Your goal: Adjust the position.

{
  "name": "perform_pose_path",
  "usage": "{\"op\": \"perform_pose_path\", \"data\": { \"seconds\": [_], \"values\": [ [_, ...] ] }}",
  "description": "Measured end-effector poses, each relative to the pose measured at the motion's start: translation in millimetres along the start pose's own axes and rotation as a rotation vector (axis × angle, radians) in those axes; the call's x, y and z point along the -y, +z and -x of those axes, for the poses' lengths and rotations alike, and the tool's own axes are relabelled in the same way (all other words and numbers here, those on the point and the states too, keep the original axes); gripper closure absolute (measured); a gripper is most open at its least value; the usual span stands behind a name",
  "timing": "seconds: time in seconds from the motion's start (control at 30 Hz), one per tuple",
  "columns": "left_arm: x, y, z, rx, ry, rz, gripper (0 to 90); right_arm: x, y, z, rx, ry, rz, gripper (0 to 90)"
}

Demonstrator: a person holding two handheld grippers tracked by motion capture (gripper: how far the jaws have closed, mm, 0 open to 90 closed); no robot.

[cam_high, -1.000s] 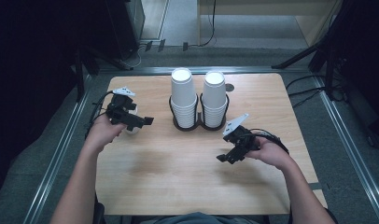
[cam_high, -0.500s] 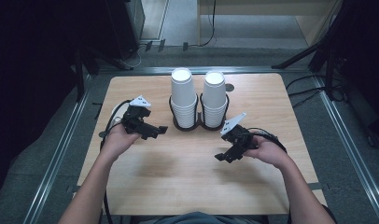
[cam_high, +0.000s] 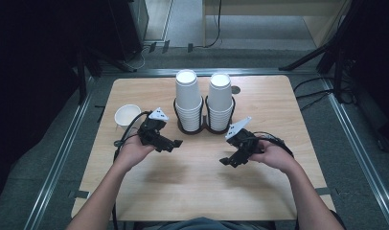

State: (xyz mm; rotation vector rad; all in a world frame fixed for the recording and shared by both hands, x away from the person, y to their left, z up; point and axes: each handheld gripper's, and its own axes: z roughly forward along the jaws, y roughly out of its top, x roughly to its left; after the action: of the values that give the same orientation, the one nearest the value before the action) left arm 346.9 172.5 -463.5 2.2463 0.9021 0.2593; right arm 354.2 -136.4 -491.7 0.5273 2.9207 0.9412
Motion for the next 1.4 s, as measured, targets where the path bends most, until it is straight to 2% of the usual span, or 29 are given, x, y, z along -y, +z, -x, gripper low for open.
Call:
{"op": "perform_pose_path", "data": {
  "seconds": [0.2, 0.3, 0.37, 0.6, 0.7, 0.83, 1.07, 1.4],
  "values": [
    [-0.9, 9.9, 7.6, 0.029, 0.033, -0.016, 0.0, -3.4, -0.1, -6.1, 0.004, -0.033, 0.024, 15.5],
    [-2.0, 14.2, 10.7, 0.039, 0.039, -0.022, 0.0, -3.9, -0.9, -7.1, 0.003, -0.031, 0.030, 15.5],
    [-2.5, 15.6, 12.2, 0.042, 0.036, -0.021, 0.0, -3.8, -0.1, -6.9, 0.008, -0.033, 0.027, 15.5],
    [-8.2, 24.2, 23.5, 0.061, 0.079, -0.029, 0.0, -3.6, 3.4, -6.0, 0.052, -0.016, -0.003, 15.5],
    [-9.7, 25.7, 25.7, 0.071, 0.079, -0.022, 0.0, -3.9, 4.6, -4.7, 0.071, -0.004, -0.010, 15.5],
    [-12.6, 26.0, 29.7, 0.078, 0.086, -0.009, 0.0, -4.7, 3.3, -4.9, 0.056, 0.021, 0.007, 15.5],
    [-23.5, 25.9, 34.8, 0.096, 0.097, 0.019, 0.0, -4.3, 3.4, -5.8, 0.056, 0.019, 0.008, 15.5],
    [-29.9, 27.7, 44.5, 0.109, 0.118, 0.038, 0.0, -2.7, -0.1, -8.4, 0.072, 0.021, 0.015, 15.5]
  ]
}}
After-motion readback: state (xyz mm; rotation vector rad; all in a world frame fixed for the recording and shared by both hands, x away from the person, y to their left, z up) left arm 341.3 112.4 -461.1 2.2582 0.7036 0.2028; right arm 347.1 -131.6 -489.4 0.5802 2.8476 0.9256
